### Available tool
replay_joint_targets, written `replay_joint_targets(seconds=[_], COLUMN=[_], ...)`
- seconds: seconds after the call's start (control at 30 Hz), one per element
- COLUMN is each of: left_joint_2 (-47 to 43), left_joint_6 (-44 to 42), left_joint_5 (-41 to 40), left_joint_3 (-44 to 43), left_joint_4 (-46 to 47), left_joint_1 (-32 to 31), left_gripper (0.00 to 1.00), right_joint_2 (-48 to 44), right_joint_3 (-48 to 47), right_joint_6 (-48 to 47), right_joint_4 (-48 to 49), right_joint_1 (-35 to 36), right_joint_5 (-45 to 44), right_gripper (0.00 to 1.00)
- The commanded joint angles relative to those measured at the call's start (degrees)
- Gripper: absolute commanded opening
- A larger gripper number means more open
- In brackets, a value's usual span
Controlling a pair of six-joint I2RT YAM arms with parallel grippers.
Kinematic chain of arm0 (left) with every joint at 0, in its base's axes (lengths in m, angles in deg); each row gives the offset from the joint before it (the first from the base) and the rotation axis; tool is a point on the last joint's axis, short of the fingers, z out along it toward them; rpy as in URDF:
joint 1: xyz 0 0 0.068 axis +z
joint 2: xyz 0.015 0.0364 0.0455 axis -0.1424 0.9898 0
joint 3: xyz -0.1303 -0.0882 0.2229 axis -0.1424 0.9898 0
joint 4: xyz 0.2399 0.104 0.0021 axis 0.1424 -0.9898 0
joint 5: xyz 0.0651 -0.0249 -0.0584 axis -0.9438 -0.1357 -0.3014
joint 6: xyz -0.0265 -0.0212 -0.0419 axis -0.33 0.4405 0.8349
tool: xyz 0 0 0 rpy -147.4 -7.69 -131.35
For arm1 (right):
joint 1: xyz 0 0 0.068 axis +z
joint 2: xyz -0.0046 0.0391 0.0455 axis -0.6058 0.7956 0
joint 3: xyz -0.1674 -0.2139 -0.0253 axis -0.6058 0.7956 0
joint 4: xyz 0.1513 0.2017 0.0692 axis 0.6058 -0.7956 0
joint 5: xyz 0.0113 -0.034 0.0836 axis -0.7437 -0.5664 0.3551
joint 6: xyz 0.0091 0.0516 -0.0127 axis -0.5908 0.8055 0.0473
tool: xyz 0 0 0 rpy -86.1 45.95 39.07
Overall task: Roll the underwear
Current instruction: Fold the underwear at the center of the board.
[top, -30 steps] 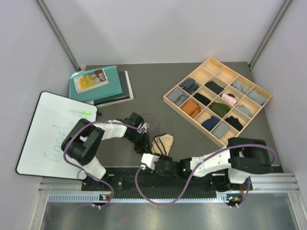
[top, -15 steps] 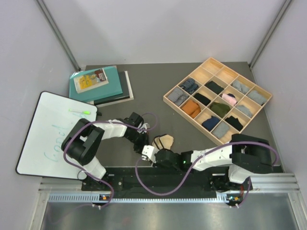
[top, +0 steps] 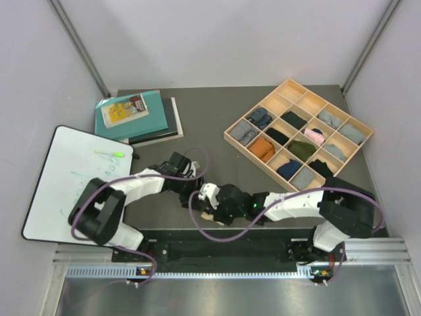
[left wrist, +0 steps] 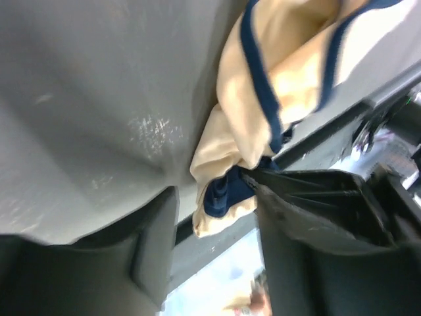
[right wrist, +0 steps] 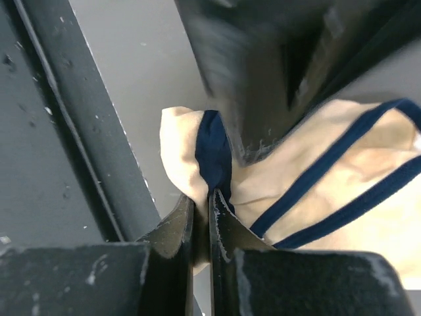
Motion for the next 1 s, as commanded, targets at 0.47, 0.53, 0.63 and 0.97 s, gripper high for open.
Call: replay_joint_targets(seconds=[0.47, 0.53, 0.63, 0.97], left_joint_2=[-25.5, -24.8, -23.39, -16.62], left_joint_6=[3.25, 2.54, 2.36, 3.59], left_joint_5=[-19.16, -18.99, -17.41, -12.84], left_joint_3=[18.14, 19.63, 22.35, 27.02], left_joint_4=[35.08, 37.54, 44.56, 56.71], left_joint_1=[-8.63, -9.69, -10.57, -11.71], left_gripper=[0.67, 0.67, 0.66, 0.64], right_joint_2=[6.96, 8.63, 11.18, 17.24], right_joint_3=[-3.78, -4.22, -4.92, -6.06], right_joint_6=[16.57, 17.36, 18.41, 20.62], right_joint_4=[-1.1, -1.1, -1.72, -0.04], right_joint_1=[-22.28, -23.43, -25.54, -30.2], right_joint_5=[40.42, 42.17, 43.84, 48.77], right_gripper=[0.0, 0.0, 0.0, 0.0])
